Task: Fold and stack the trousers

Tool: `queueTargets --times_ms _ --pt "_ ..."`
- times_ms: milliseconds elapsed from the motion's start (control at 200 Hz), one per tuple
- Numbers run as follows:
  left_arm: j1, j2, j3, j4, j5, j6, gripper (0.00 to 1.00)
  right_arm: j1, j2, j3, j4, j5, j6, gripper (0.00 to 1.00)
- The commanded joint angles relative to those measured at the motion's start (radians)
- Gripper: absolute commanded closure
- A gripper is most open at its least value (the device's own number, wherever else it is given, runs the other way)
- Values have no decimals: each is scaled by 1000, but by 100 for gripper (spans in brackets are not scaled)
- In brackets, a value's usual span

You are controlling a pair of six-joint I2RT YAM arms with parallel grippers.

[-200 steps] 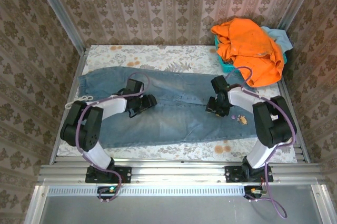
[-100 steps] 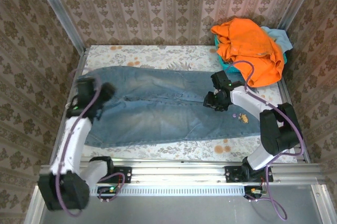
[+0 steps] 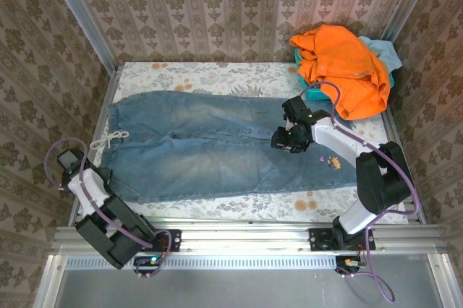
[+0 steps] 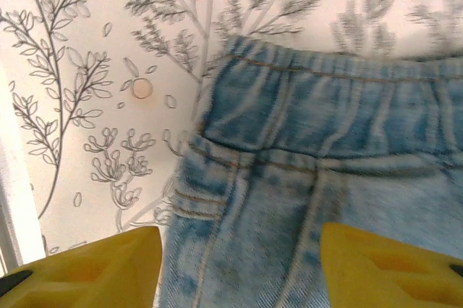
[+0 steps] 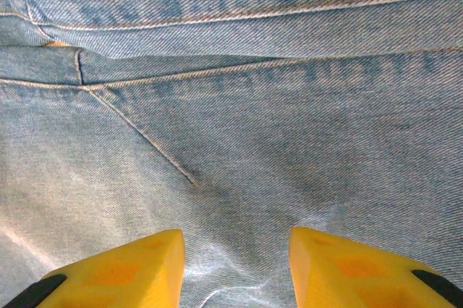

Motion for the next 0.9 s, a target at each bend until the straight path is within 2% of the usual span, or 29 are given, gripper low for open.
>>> queueTargets --times_ms 0,135,385,500,585,760,855,895 --pt "24 54 50 20 -37 -21 42 16 -31 4 -39 -18 -14 55" --pt "29 104 81 19 -159 -11 40 15 -58 -8 -55 -12 -13 55" --pt "59 226 88 120 -104 -6 43 15 -95 -21 -76 -10 -19 54" --pt "61 251 72 193 -57 7 48 15 -106 -25 -72 -16 -18 54" --pt "61 271 78 205 -62 19 56 15 -116 -23 -71 -20 -19 53" --pt "61 273 62 222 -59 22 88 14 -130 -21 -75 -18 -22 53" --pt "59 241 49 215 -60 23 100 12 -130 -18 -76 -15 -24 53" --pt "58 222 41 214 -63 23 100 13 -130 -16 -78 -15 -25 53"
